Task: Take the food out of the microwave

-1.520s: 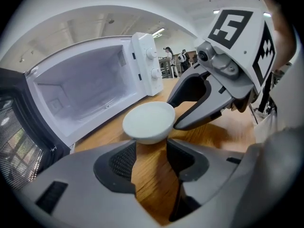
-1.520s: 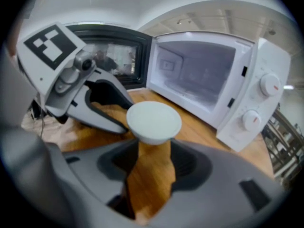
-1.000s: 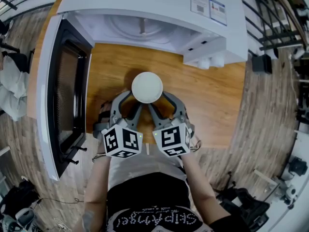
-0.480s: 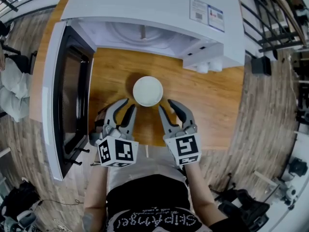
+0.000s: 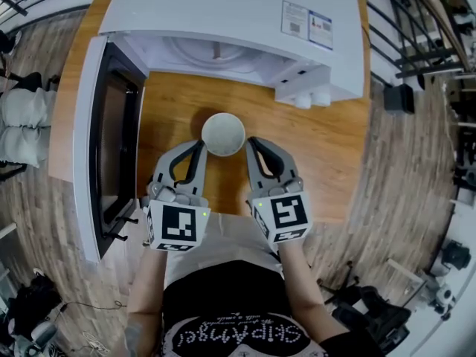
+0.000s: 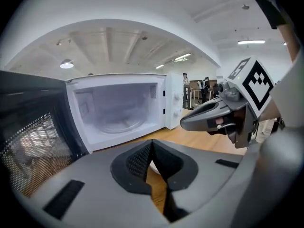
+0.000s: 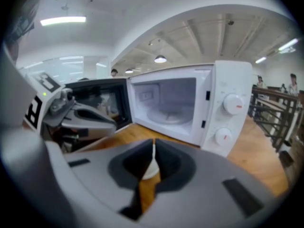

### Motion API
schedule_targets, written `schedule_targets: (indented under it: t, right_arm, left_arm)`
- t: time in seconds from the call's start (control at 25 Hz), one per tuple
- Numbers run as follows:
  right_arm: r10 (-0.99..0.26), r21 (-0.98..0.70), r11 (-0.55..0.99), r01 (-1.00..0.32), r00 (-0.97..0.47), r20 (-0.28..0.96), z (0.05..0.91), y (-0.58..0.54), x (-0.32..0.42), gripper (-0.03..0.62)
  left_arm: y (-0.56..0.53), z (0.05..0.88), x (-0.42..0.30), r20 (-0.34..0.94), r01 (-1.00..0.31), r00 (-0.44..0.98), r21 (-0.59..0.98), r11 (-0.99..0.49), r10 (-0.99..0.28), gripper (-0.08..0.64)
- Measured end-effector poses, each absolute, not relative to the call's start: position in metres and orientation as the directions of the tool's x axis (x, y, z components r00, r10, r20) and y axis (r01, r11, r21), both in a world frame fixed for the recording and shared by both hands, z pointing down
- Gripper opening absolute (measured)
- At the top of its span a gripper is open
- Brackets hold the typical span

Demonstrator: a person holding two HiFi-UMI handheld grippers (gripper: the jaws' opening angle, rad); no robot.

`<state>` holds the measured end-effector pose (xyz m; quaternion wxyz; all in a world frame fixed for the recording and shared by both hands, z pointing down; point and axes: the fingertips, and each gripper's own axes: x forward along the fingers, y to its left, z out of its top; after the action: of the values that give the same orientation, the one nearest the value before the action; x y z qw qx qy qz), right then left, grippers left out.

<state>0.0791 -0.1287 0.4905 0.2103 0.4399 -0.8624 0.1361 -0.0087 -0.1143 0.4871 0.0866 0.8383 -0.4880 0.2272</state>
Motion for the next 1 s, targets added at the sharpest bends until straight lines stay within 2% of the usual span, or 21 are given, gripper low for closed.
schedule_targets:
  t: [0.24, 0.6, 0.84, 1.0]
  right_arm:
    - [-0.716, -0.050, 0.575, -0.817, -0.532, 0.452, 0.453, -0.135, 0.081, 0.034]
    - [-0.784, -0.036, 0.546, -0.837, -0.526, 0.330, 0.371, -0.151, 0.097, 0.034]
    - [-0.831, -0.005, 0.513, -0.858, -0.498, 0.249, 0.311, -0.142, 0.120, 0.034]
    - [-0.853, -0.002, 0.480, -0.877, -0.467, 0.232, 0.288, -0.132, 0.138, 0.034]
  left_arm:
    - [-0.126, 0.445, -0.012, 0.392, -0.891, 0.400, -0.046, -0.452, -0.829, 0.031]
    - [-0.138, 0.371, -0.024, 0.247, -0.923, 0.382, 0.060, -0.380, -0.891, 0.031]
    - [-0.135, 0.303, -0.034, 0.075, -0.917, 0.398, 0.041, -0.396, -0.914, 0.031]
    - [-0.124, 0.273, -0.033, 0.019, -0.912, 0.409, 0.055, -0.407, -0.912, 0.031]
